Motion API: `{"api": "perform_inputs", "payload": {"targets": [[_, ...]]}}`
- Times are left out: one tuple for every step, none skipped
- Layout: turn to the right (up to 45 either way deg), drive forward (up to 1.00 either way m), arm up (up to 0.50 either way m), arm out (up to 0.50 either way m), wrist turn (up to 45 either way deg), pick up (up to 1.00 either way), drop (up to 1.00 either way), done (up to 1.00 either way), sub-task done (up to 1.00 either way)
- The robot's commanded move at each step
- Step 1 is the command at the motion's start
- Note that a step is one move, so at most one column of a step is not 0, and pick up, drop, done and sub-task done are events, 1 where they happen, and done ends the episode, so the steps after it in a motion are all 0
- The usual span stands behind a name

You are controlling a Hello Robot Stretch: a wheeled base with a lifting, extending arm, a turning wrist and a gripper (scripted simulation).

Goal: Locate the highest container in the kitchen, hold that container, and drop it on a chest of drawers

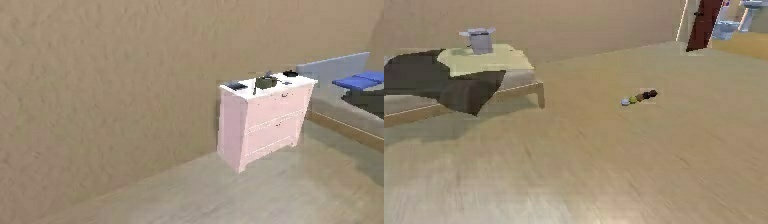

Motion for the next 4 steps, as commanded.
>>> {"api": "perform_inputs", "payload": {"targets": [[-45.0, 0.0, 0.0, 0.0, 0.0, 0.0, 0.0, 0.0, 0.0], [-45.0, 0.0, 0.0, 0.0, 0.0, 0.0, 0.0, 0.0, 0.0], [-3.0, 0.0, 0.0, 0.0, 0.0, 0.0, 0.0, 0.0, 0.0], [0.0, 1.0, 0.0, 0.0, 0.0, 0.0, 0.0, 0.0, 0.0]]}}
